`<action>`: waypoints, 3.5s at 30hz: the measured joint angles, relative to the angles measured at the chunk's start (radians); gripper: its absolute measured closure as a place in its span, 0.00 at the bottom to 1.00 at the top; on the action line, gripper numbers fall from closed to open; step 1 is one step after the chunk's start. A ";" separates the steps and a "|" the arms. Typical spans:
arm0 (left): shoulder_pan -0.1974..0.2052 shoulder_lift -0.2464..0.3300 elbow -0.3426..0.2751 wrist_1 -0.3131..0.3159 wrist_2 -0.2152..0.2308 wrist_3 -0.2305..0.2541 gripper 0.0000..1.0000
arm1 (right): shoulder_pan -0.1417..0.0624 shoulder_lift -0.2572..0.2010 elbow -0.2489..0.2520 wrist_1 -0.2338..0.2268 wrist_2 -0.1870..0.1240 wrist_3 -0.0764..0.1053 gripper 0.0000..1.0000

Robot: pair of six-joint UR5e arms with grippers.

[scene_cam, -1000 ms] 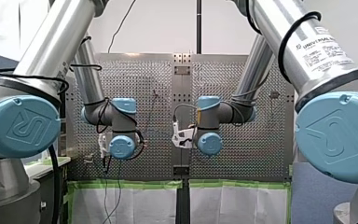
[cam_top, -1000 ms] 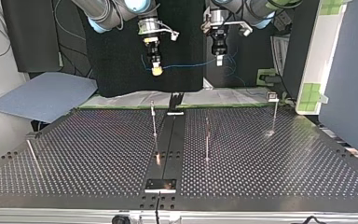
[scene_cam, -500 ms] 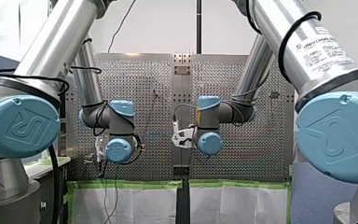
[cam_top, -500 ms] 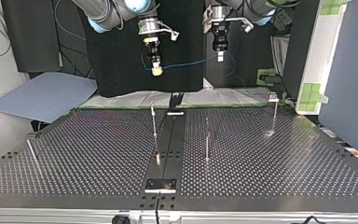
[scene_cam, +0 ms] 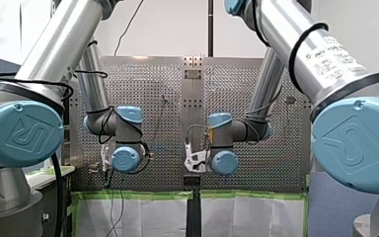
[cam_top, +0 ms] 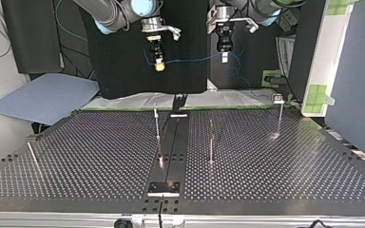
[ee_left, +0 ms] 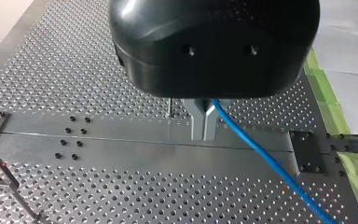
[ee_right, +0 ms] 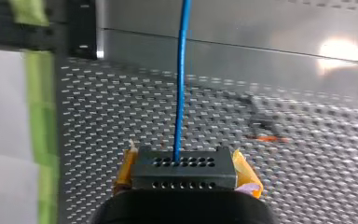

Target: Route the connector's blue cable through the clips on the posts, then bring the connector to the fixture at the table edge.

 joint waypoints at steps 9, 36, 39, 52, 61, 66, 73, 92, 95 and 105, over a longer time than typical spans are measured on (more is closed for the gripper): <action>0.000 0.000 0.000 0.000 0.000 0.000 1.00 | 0.000 0.070 0.000 0.004 0.000 0.000 1.00; -0.158 0.059 0.178 -0.178 -0.178 -0.035 1.00 | -0.014 -0.092 -0.079 0.175 -0.045 0.156 1.00; -0.151 0.081 0.200 -0.200 -0.198 -0.025 1.00 | -0.021 -0.116 -0.088 0.199 -0.056 0.162 1.00; -0.097 0.195 0.244 -0.314 -0.212 0.000 1.00 | -0.059 -0.222 -0.165 0.306 -0.105 0.168 1.00; -0.059 0.226 0.252 -0.343 -0.191 0.026 1.00 | -0.084 -0.295 -0.211 0.355 -0.154 0.169 1.00; -0.039 0.227 0.269 -0.356 -0.145 0.033 1.00 | -0.096 -0.336 -0.237 0.375 -0.180 0.169 1.00; -0.016 0.227 0.291 -0.379 -0.106 0.045 1.00 | -0.116 -0.391 -0.248 0.391 -0.195 0.171 1.00; 0.141 0.227 0.376 -0.437 0.020 0.061 1.00 | -0.163 -0.361 -0.249 0.404 -0.221 0.172 1.00; 0.163 0.227 0.393 -0.443 0.027 0.060 1.00 | -0.169 -0.347 -0.249 0.394 -0.233 0.173 1.00; 0.191 0.226 0.443 -0.466 0.079 0.058 1.00 | -0.180 -0.317 -0.251 0.340 -0.273 0.204 1.00</action>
